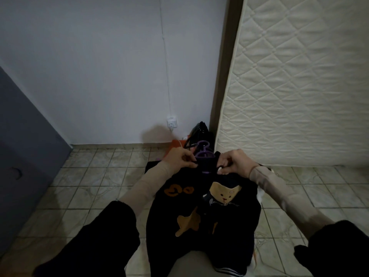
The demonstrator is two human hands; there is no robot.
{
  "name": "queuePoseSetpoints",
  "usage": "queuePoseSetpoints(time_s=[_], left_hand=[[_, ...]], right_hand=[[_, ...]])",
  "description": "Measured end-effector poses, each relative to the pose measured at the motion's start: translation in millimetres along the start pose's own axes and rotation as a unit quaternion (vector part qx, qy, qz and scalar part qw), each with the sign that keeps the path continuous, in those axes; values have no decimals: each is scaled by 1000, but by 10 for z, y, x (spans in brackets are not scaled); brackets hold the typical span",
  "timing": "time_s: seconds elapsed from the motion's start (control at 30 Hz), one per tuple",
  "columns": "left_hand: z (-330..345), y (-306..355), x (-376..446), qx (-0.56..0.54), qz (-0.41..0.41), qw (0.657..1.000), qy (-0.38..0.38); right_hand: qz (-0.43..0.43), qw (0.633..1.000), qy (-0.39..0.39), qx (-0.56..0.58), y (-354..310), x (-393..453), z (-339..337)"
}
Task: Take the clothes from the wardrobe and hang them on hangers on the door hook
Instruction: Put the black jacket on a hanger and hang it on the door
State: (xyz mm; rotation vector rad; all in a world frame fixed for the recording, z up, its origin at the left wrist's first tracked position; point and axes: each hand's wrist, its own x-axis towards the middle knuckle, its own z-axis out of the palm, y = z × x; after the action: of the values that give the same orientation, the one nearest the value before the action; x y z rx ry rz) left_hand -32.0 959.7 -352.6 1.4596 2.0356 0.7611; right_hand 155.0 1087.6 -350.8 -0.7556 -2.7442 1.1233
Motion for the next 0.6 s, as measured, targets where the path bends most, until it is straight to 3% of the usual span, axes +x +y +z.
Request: queuePoseSetpoints(time_s=[0.2,0.6], left_hand=[[245,-110,-19,-30,-42,994,94],[425,-101,43,-173,-116,971,117]], right_hand=[[-16,999,28,-4,42,114,207],[-16,990,121,64,20,159,430]])
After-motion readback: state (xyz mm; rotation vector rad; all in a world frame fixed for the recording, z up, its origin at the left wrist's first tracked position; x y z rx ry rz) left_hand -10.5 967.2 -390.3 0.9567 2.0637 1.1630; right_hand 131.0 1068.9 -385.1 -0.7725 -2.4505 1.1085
